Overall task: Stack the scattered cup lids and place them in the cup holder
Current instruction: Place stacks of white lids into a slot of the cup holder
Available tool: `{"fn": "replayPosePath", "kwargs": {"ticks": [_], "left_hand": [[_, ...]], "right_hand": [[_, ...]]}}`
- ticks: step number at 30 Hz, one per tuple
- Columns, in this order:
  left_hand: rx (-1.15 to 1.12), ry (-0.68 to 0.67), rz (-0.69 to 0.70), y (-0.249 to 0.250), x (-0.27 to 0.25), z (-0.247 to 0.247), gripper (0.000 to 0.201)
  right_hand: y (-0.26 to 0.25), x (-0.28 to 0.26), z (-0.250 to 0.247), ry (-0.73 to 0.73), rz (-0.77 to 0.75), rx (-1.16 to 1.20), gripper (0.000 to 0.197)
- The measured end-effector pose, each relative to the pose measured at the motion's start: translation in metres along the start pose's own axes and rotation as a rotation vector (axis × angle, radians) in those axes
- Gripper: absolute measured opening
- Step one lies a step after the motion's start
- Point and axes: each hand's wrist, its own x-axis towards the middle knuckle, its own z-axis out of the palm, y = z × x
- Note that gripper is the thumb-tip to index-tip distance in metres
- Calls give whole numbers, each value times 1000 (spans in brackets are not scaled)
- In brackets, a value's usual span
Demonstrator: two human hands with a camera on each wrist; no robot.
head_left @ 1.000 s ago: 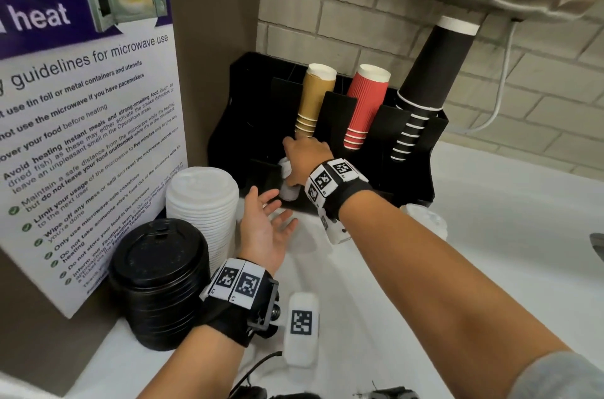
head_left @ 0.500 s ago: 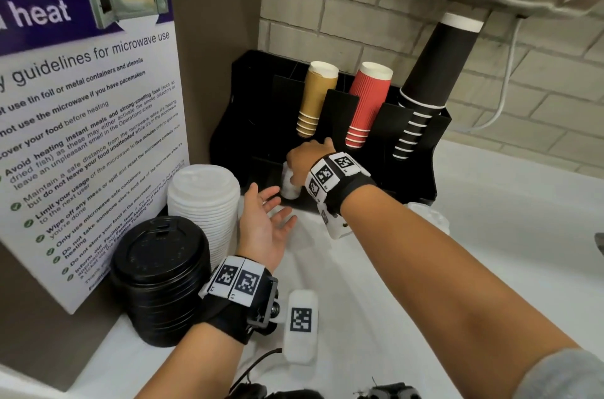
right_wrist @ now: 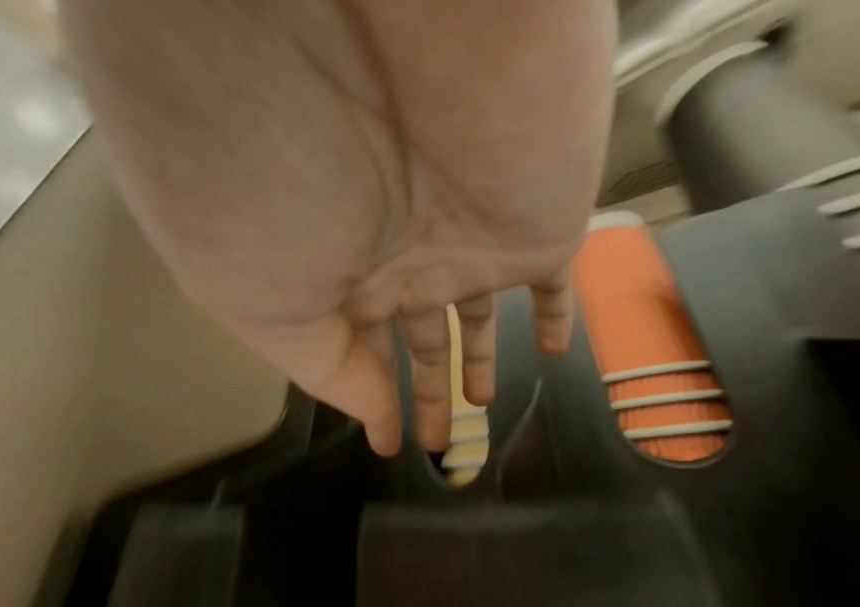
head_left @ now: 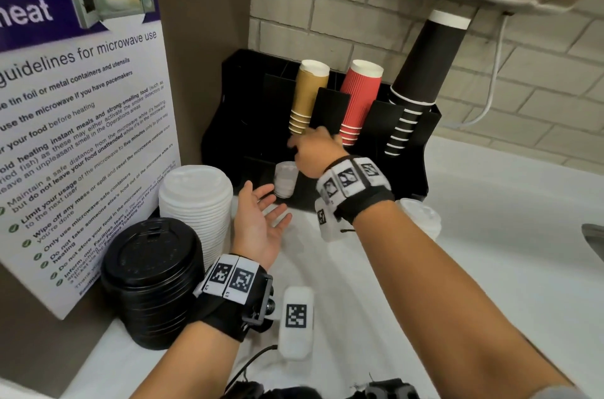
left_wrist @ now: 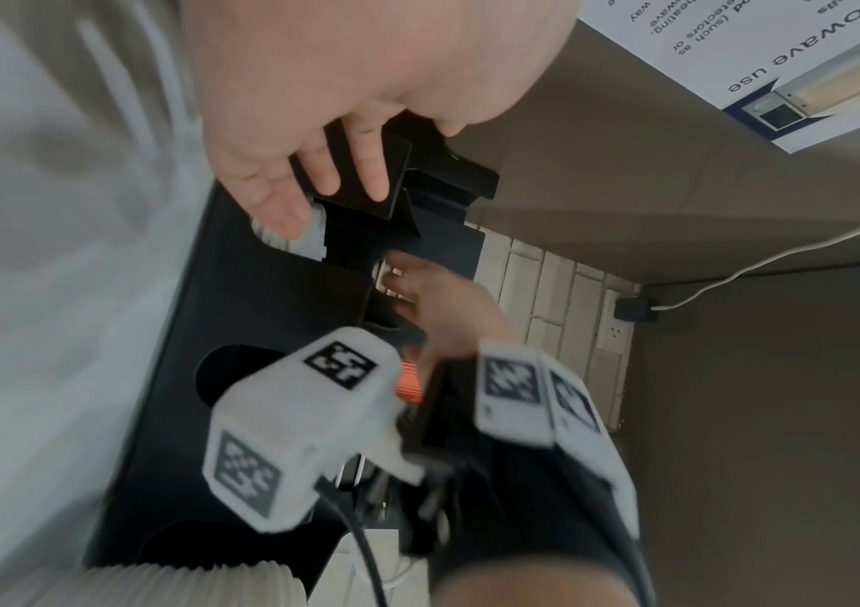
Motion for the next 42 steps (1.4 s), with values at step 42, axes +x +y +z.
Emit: {"fn": "replayPosePath", "kwargs": {"ticks": [42], "left_hand": [[147,-433,-78,-6,-20,20,68]], "right_hand": [[33,-118,16,19,-149,925,61]]}}
